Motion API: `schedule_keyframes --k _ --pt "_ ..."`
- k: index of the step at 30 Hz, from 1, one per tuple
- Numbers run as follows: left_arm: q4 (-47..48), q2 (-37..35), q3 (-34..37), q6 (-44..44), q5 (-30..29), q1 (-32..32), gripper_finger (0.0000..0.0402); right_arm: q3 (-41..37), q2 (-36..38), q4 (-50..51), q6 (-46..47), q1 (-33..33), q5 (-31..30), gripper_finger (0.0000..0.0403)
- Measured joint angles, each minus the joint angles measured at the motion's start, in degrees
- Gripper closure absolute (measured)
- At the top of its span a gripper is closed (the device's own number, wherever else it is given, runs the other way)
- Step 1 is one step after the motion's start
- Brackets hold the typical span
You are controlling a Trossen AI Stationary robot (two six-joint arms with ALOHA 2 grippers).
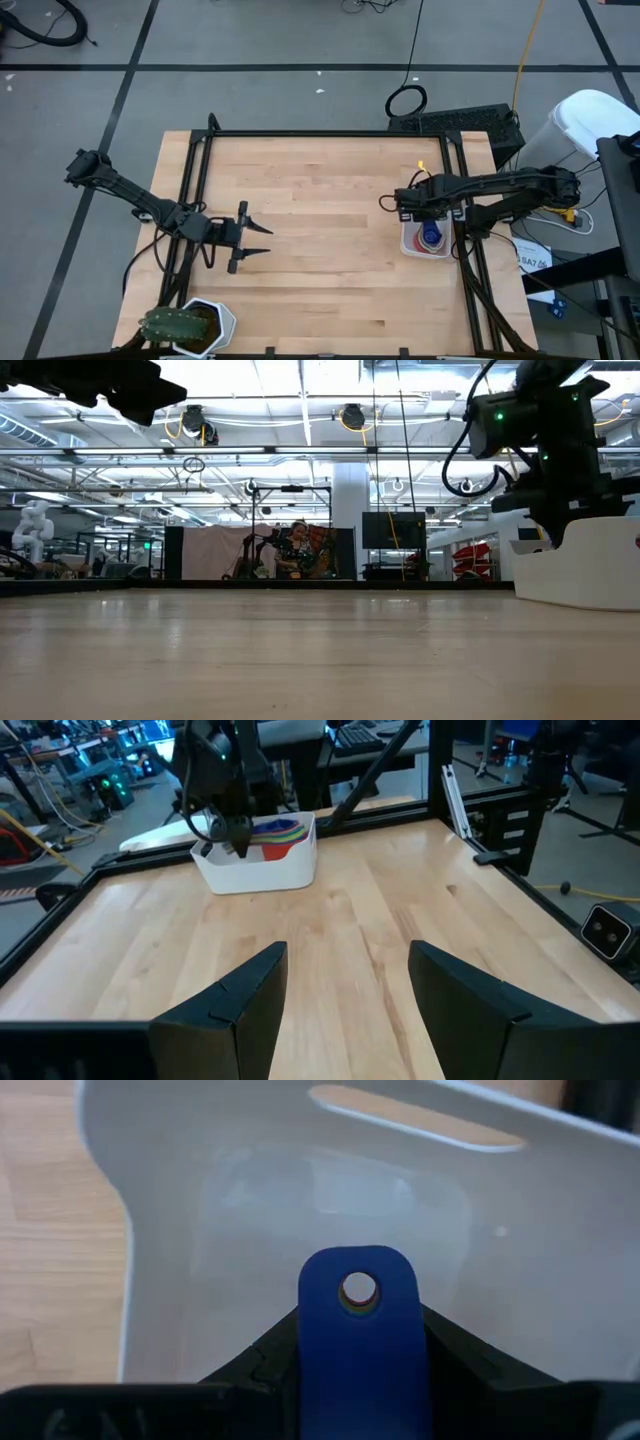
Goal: Nest measuring cups in basket
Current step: Put the nested measuring cups into the white bin
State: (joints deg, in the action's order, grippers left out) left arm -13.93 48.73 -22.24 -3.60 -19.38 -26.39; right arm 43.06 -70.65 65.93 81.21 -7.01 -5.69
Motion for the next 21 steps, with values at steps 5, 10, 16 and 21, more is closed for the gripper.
schedule_keyframes --k 5,10,16,21 --pt "-0.22 0.0 0.0 -0.15 0.0 0.01 0.019 -1.97 0.02 -2.63 -0.31 -0.02 0.08 0.0275" --pt "-0.24 0.0 0.0 -0.12 0.0 0.0 0.019 -2.51 0.02 -2.95 -0.32 -0.72 0.08 0.0275" --pt "-0.72 0.0 0.0 -0.12 0.0 0.0 0.019 -2.55 0.02 -4.82 -1.62 -3.29 -0.1 0.0275" --pt "-0.72 -0.02 0.0 -0.19 0.05 0.0 0.019 -2.55 0.02 -5.61 -2.23 -4.66 -0.08 0.0275"
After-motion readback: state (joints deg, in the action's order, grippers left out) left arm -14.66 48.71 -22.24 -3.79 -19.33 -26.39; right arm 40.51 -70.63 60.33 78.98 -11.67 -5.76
